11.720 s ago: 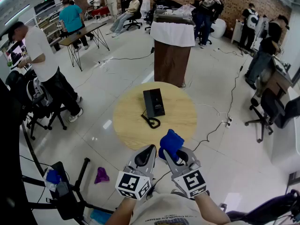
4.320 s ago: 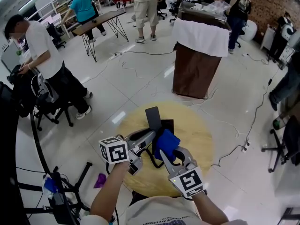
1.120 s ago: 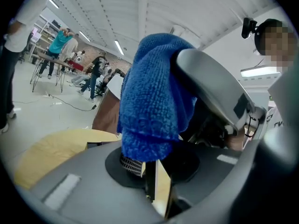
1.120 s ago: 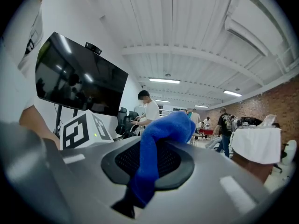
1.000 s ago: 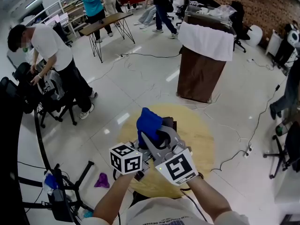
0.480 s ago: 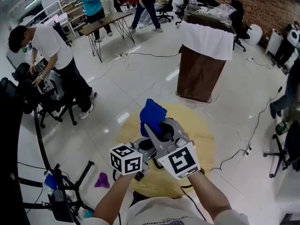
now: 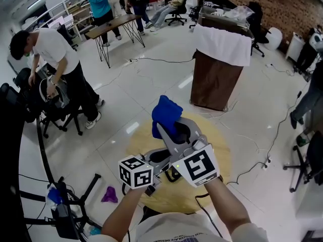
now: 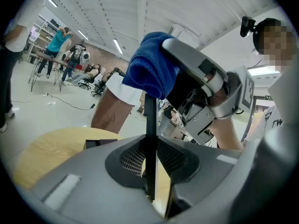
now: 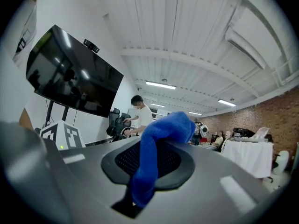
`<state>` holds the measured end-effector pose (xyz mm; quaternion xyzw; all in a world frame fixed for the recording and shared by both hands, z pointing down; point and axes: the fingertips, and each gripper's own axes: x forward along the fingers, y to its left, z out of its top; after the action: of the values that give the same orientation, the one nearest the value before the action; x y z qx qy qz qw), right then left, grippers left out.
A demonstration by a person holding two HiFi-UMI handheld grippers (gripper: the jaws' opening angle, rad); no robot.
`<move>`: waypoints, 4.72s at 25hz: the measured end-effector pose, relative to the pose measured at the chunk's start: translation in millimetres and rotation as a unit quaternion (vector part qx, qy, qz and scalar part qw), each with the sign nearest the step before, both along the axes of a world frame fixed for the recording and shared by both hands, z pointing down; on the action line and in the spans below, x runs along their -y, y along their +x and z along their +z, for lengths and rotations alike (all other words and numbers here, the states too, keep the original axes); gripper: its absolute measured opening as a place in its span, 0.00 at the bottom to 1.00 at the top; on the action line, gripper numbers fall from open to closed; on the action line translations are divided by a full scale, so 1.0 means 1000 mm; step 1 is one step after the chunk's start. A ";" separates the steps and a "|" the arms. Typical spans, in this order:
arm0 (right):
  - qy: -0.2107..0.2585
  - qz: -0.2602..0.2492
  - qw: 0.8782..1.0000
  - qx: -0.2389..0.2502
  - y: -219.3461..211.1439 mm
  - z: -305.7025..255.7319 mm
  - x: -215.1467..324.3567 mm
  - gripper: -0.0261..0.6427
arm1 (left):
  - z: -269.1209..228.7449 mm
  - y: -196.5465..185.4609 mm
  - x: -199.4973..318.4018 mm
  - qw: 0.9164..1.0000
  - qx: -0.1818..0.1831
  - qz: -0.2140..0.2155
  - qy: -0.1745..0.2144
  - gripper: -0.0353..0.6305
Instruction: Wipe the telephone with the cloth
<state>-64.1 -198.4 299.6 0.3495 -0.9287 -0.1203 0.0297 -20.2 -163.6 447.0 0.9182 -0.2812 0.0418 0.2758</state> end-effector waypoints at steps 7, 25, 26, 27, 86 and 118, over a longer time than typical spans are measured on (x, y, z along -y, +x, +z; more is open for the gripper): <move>0.011 0.007 1.000 -0.004 0.002 -0.009 0.007 0.13 | 0.004 -0.003 -0.003 1.000 -0.004 -0.002 -0.005 0.15; -0.002 0.048 0.999 0.010 0.035 0.002 0.028 0.13 | 0.002 -0.009 0.000 1.000 -0.013 -0.012 0.001 0.15; -0.005 0.051 0.999 0.011 0.037 0.003 0.029 0.13 | 0.002 -0.010 0.000 1.000 -0.015 -0.012 0.001 0.15; -0.008 0.054 0.998 0.011 0.039 0.004 0.029 0.13 | 0.002 -0.011 0.000 1.000 -0.016 -0.013 0.001 0.15; -0.105 0.067 0.992 -0.016 0.053 0.111 -0.013 0.13 | -0.035 -0.052 0.026 0.992 -0.098 -0.076 0.009 0.15; -0.313 -0.019 0.941 0.129 0.058 0.164 -0.021 0.13 | -0.044 -0.035 0.018 0.992 -0.120 0.014 -0.017 0.15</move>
<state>-6.4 -177.2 463.7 0.3177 -0.9217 0.2219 0.0147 -55.6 -181.9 403.1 0.9157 -0.2319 -0.0601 0.3227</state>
